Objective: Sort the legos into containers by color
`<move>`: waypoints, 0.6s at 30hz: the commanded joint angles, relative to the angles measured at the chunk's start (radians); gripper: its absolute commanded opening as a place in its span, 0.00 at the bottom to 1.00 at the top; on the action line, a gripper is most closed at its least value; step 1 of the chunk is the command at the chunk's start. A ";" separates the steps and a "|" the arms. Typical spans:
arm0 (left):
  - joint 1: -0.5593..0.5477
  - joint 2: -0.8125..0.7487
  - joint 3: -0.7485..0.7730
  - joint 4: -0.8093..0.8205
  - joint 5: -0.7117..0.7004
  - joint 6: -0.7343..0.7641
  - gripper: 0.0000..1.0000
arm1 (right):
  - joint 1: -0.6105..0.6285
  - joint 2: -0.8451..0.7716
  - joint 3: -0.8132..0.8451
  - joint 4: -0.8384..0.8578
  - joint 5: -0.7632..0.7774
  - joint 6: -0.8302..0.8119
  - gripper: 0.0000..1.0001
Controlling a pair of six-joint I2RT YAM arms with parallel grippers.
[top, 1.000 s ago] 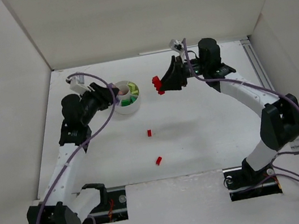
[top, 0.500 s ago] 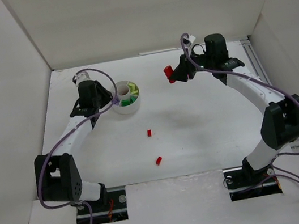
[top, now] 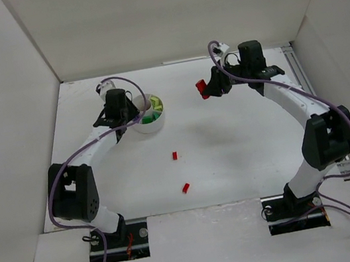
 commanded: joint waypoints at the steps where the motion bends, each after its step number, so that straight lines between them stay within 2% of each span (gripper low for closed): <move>1: -0.021 -0.013 0.070 -0.013 -0.063 -0.014 0.00 | -0.004 -0.016 0.041 0.009 -0.012 -0.025 0.09; 3: -0.021 -0.013 0.070 -0.013 -0.063 -0.014 0.06 | -0.004 -0.016 0.041 0.009 -0.012 -0.025 0.10; 4: -0.021 -0.013 0.070 -0.013 -0.063 -0.014 0.14 | -0.004 -0.016 0.041 0.000 -0.012 -0.025 0.10; 5: -0.021 -0.004 0.070 -0.013 -0.063 -0.014 0.18 | -0.004 -0.016 0.041 0.000 -0.012 -0.025 0.11; 13: -0.021 -0.013 0.088 -0.034 -0.053 0.005 0.35 | 0.016 -0.016 0.072 -0.028 0.032 -0.059 0.12; 18: -0.021 -0.013 0.088 -0.034 -0.053 0.015 0.41 | 0.016 -0.016 0.081 -0.037 0.042 -0.068 0.12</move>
